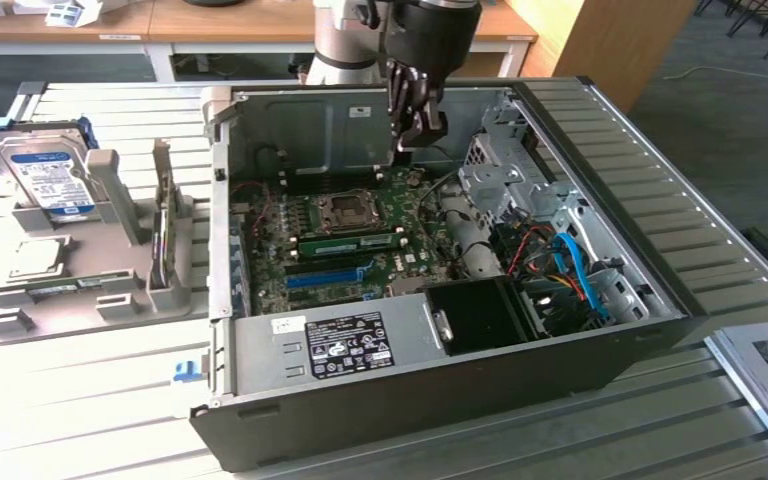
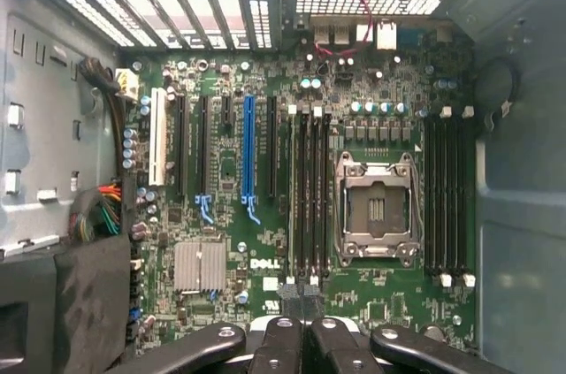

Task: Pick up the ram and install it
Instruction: 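Press down the ram until it locks into place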

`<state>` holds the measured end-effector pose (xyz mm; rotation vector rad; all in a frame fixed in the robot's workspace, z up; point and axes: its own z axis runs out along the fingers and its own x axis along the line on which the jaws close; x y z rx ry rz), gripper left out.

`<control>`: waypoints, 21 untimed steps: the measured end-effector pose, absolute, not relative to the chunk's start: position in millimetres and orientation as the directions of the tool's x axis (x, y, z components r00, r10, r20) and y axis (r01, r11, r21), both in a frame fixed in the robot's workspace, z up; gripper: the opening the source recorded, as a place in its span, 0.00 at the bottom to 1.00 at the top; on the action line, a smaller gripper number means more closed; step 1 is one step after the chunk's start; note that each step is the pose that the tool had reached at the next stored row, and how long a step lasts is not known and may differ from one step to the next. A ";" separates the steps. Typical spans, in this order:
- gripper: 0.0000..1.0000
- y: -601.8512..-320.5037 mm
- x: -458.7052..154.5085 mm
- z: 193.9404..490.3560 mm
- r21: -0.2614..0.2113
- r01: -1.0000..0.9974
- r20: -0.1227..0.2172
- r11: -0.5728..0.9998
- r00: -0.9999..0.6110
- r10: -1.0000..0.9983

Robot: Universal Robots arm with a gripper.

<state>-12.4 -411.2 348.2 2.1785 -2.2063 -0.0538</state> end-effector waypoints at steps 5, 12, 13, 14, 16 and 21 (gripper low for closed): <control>0.10 -411.4 -4.2 348.2 0.055 -0.998 0.005 0.013 -0.012 -1.000; 0.10 -411.5 0.1 348.2 0.056 -0.998 0.004 0.013 -0.012 -1.000; 0.10 -411.5 0.1 348.2 0.056 -0.998 0.005 0.013 -0.013 -1.000; 0.10 -411.5 0.1 348.2 0.056 -0.998 0.005 0.013 -0.012 -1.000; 0.10 -411.5 0.1 348.2 0.056 -0.998 0.004 0.013 -0.013 -1.000; 0.10 -411.5 0.1 346.2 0.056 -0.998 0.004 0.013 -0.013 -1.000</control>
